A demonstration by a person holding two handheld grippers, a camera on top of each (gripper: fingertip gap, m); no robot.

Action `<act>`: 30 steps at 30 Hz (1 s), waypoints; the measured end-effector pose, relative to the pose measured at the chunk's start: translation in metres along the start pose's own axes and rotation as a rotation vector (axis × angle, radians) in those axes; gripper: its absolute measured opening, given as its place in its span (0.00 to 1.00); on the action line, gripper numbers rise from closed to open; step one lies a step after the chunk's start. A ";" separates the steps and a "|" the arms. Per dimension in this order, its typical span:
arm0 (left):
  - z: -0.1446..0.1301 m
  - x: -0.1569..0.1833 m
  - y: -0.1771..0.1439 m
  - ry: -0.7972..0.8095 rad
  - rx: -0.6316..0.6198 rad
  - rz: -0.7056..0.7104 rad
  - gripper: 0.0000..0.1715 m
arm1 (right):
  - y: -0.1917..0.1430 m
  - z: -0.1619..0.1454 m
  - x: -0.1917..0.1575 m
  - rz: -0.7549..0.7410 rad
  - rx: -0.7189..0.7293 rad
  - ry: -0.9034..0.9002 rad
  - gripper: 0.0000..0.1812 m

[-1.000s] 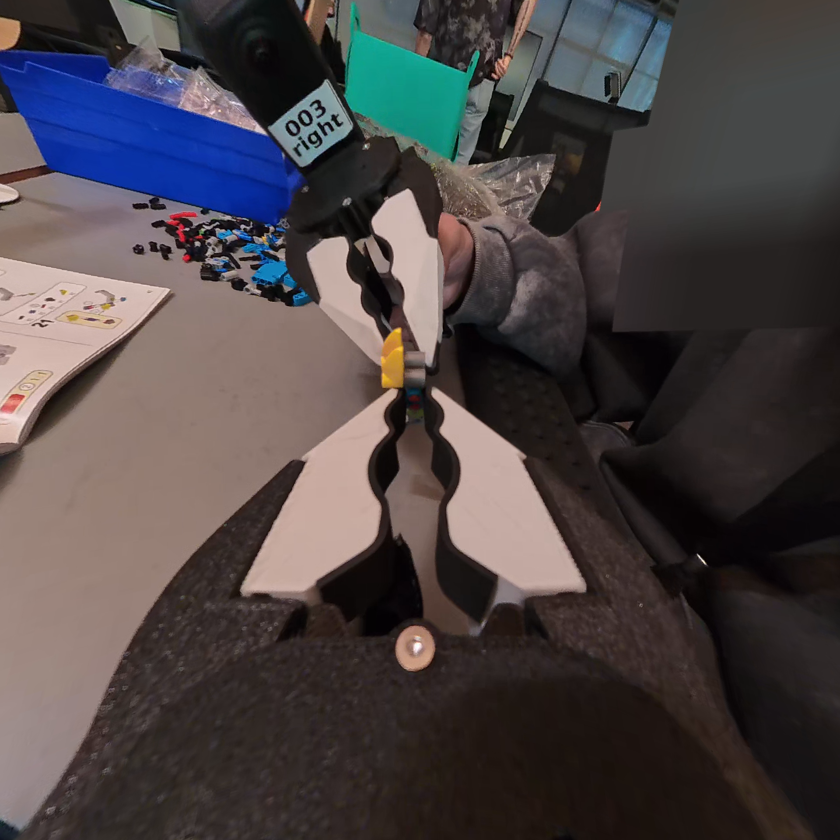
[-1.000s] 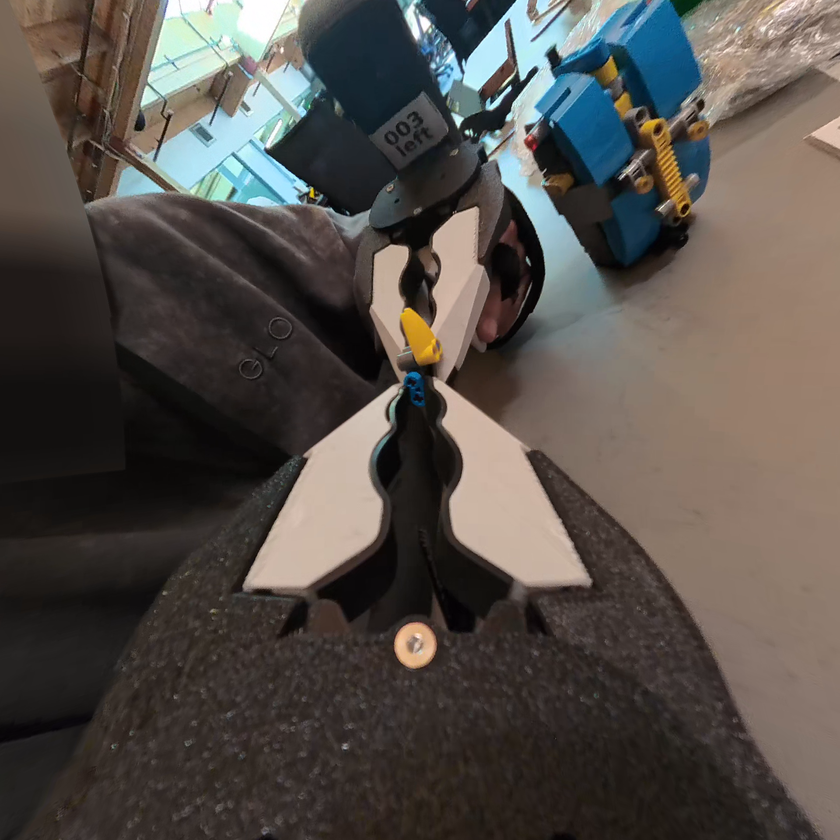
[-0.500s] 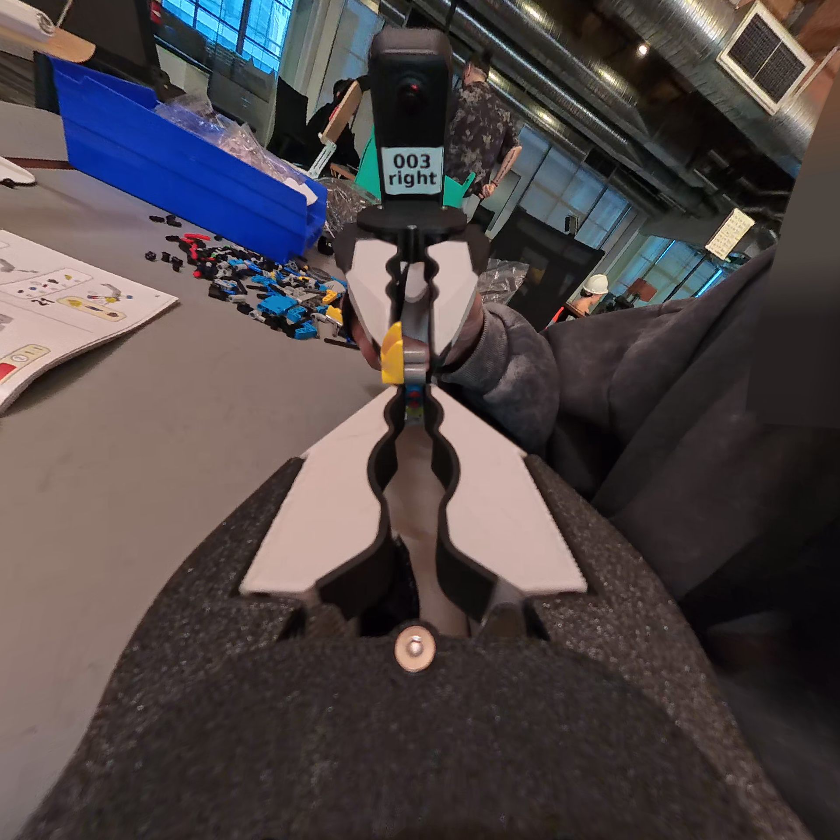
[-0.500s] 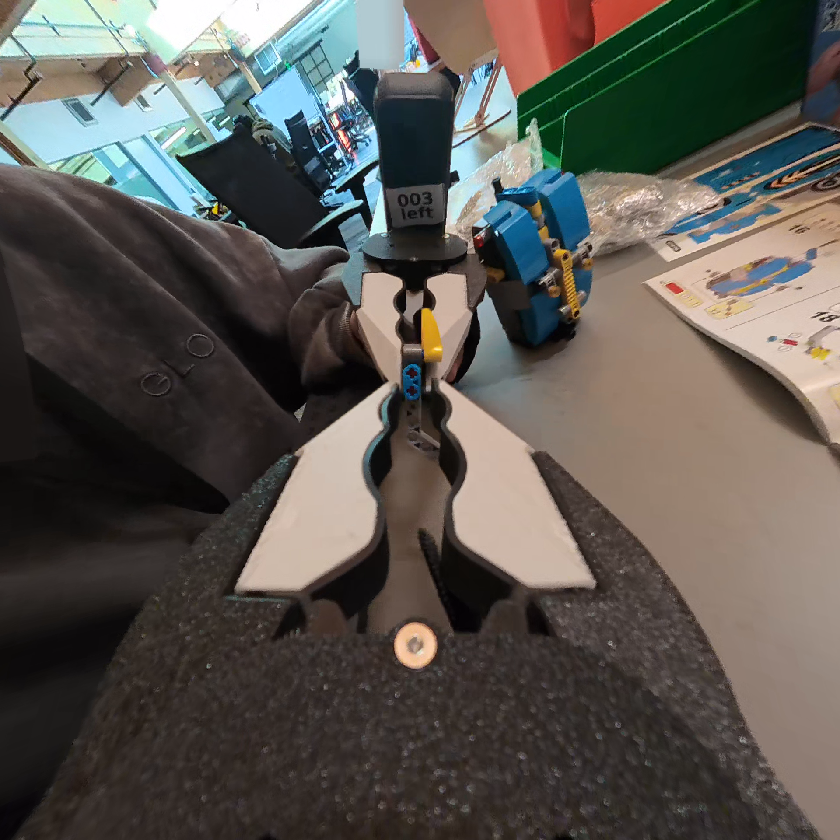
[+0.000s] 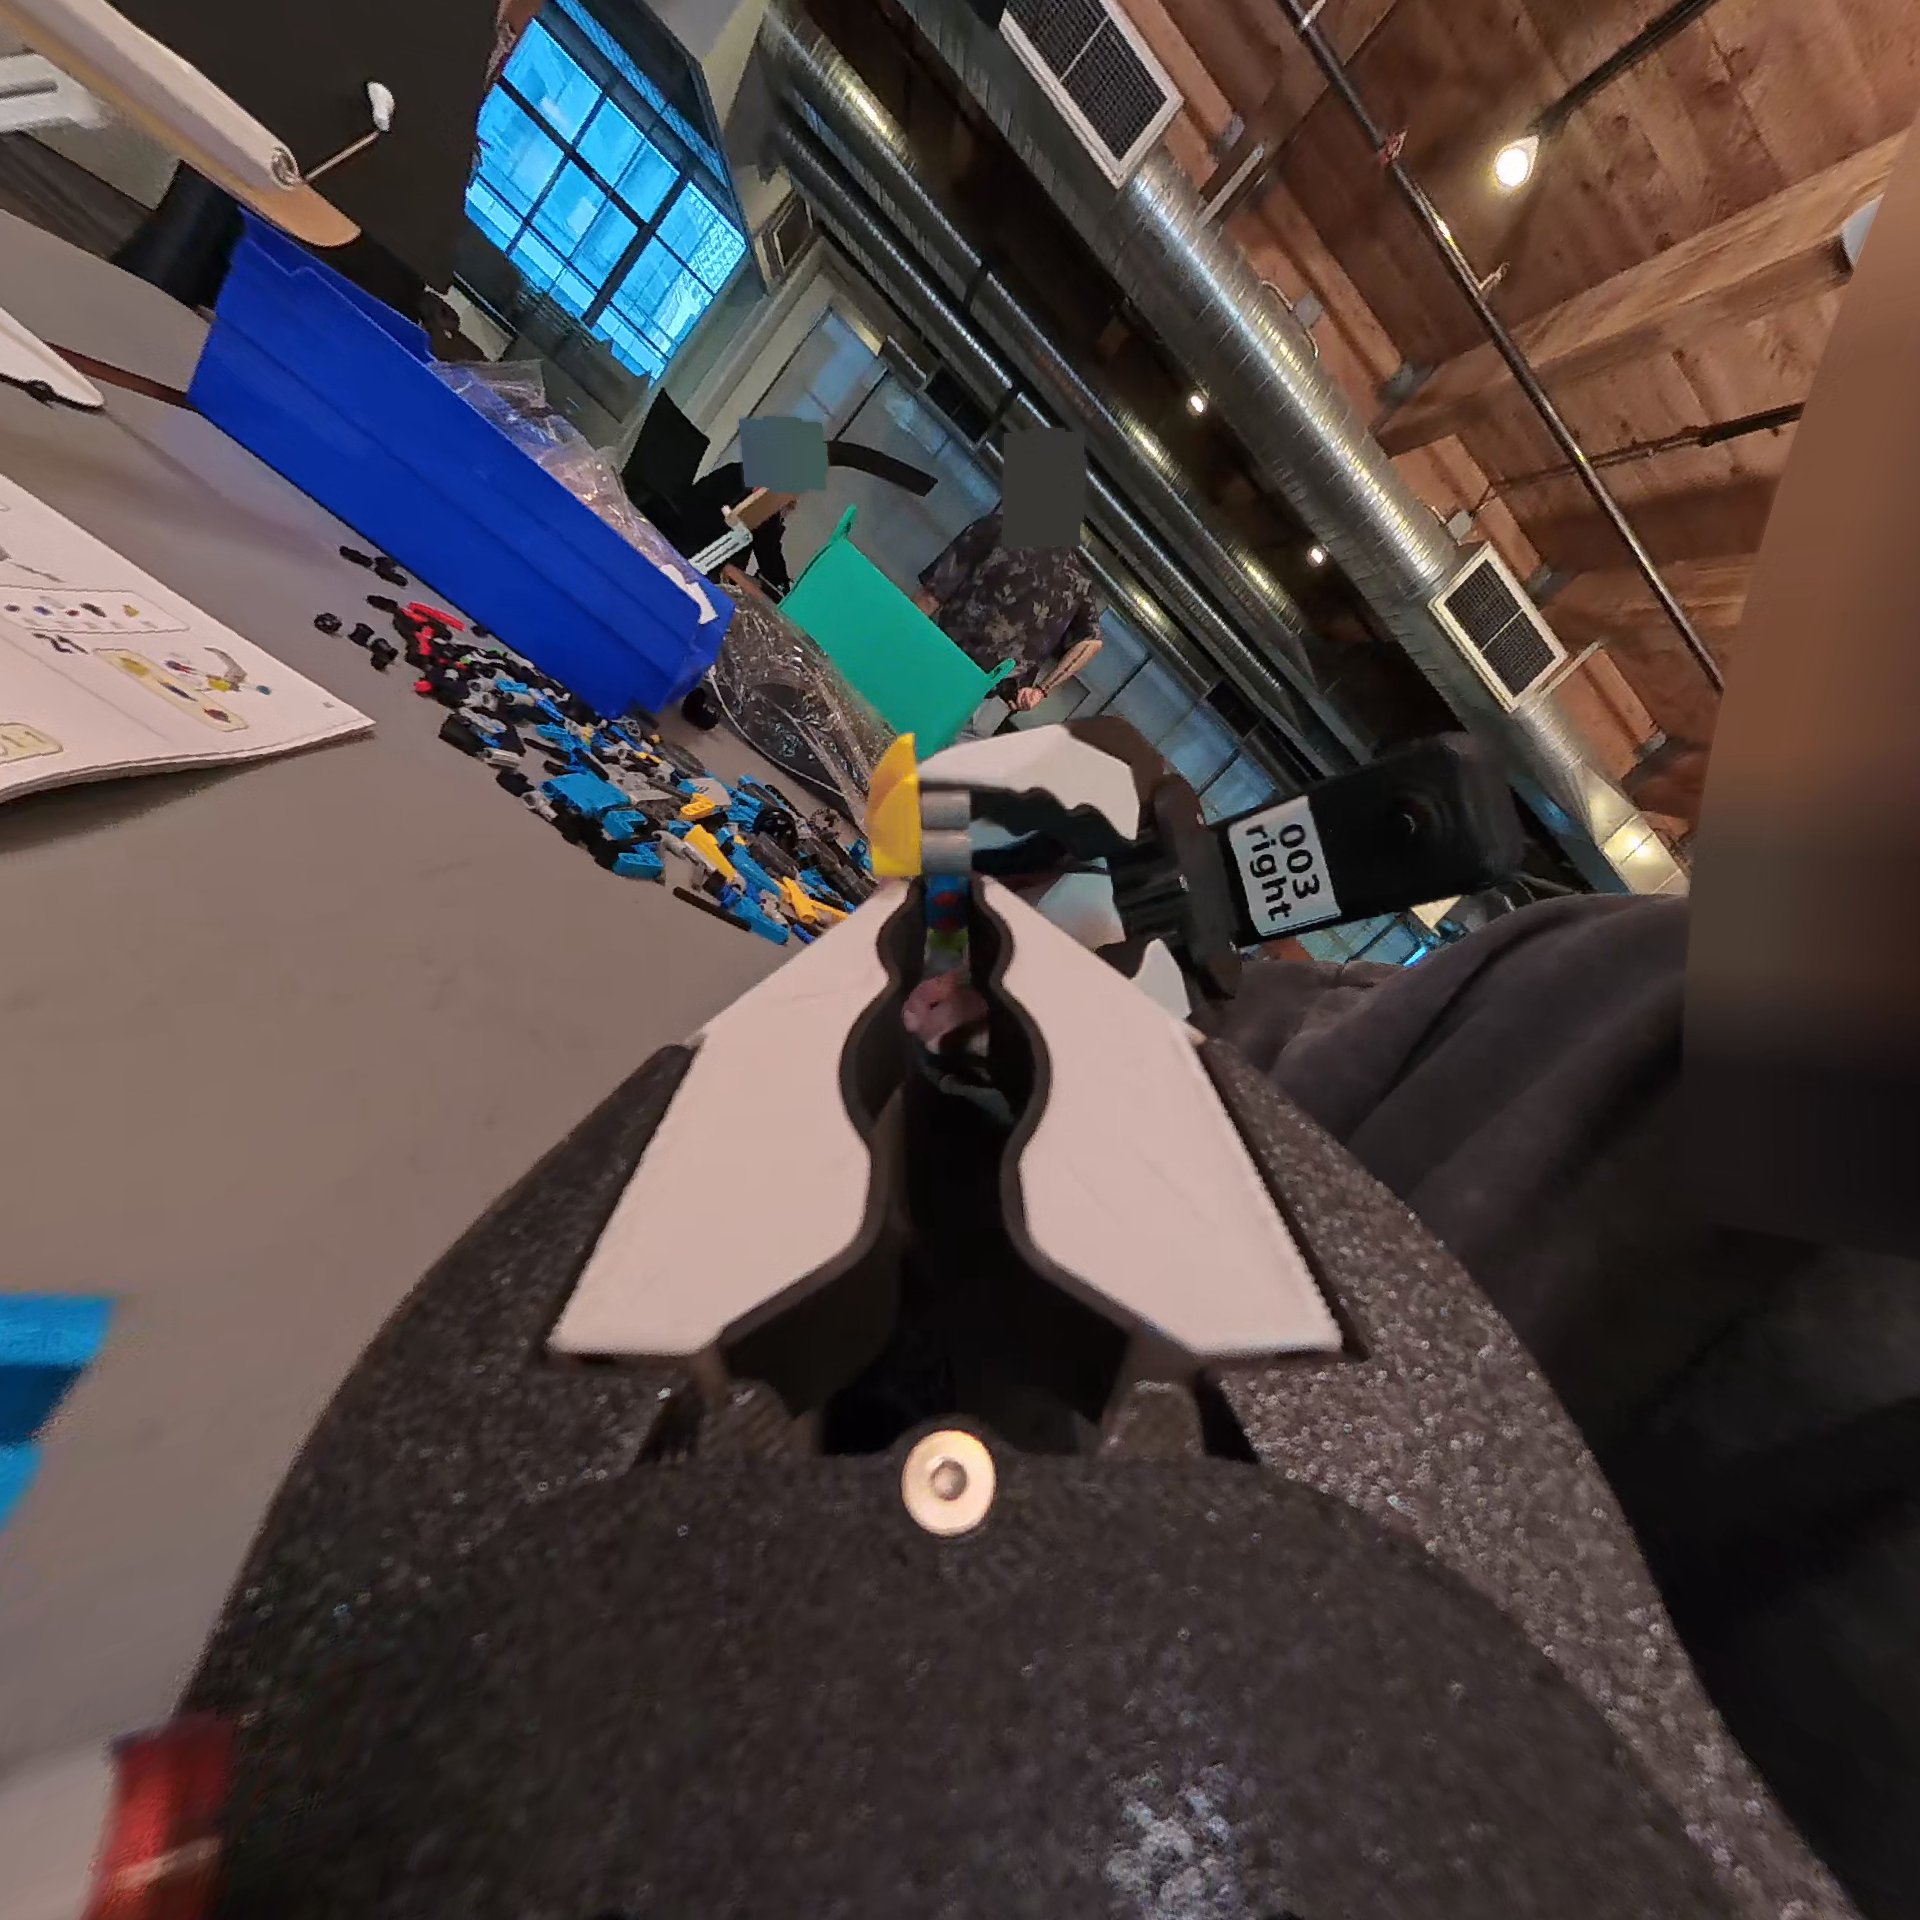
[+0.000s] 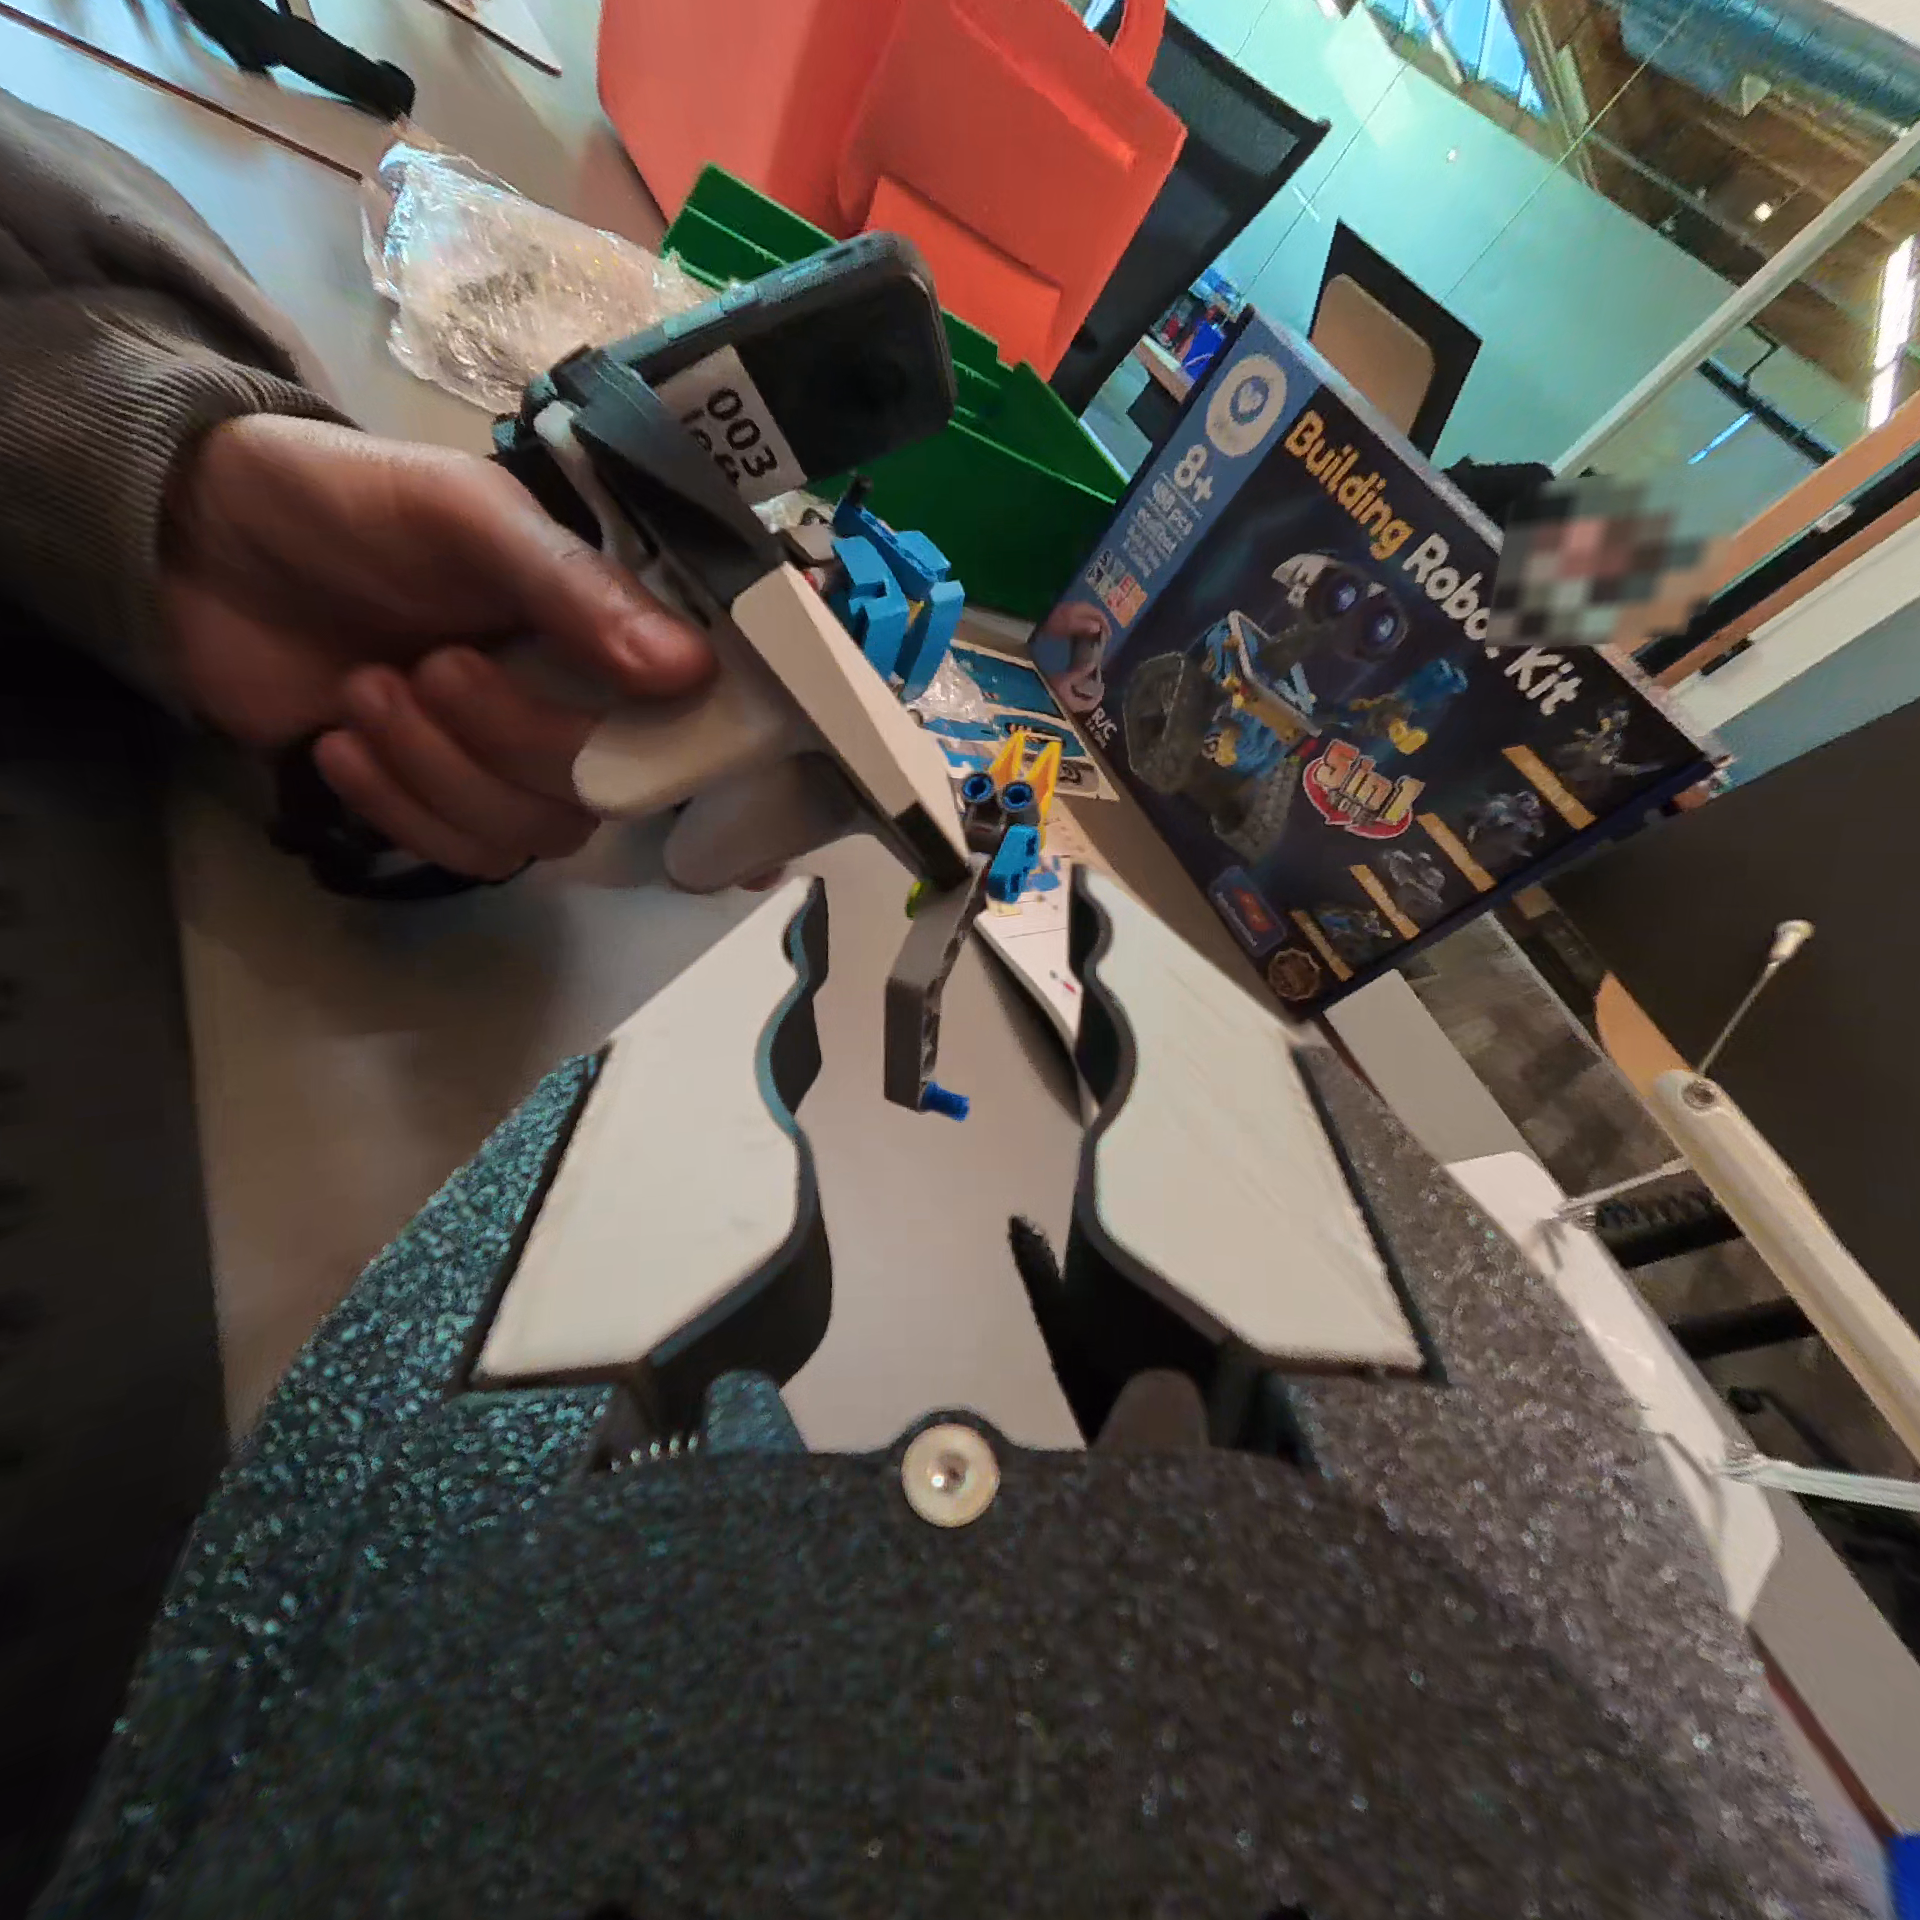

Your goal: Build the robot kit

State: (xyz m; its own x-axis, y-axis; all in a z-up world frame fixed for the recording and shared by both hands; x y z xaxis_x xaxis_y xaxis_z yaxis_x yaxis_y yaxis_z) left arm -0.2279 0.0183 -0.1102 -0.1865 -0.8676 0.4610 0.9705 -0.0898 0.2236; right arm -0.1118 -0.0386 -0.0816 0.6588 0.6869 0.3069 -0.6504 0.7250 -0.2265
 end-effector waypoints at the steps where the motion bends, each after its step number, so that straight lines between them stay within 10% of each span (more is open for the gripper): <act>1: 0.000 0.001 0.000 -0.001 0.001 0.002 0.04 | 0.001 0.000 0.000 0.014 0.000 0.018 0.25; 15: -0.006 -0.006 0.001 -0.053 -0.063 0.034 0.22 | -0.002 -0.012 0.016 0.038 -0.063 0.016 0.11; 30: 0.000 0.000 -0.001 -0.028 0.002 0.030 0.10 | 0.001 -0.006 0.005 0.076 -0.048 0.037 0.11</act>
State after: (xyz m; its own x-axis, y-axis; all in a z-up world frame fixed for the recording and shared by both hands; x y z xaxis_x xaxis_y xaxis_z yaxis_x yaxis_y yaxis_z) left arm -0.2287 0.0183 -0.1103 -0.1614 -0.8559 0.4913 0.9754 -0.0628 0.2111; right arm -0.1067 -0.0340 -0.0853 0.6225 0.7407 0.2527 -0.6807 0.6717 -0.2924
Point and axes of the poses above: each gripper's, where its closed fingertips meet, y out along the fingers, z out of its top, x = y × z across the jaws, the point moved 8 cm from there along -y, back along the fingers, and after that the axes turned 15 degrees about y, right-handed, at the moved point
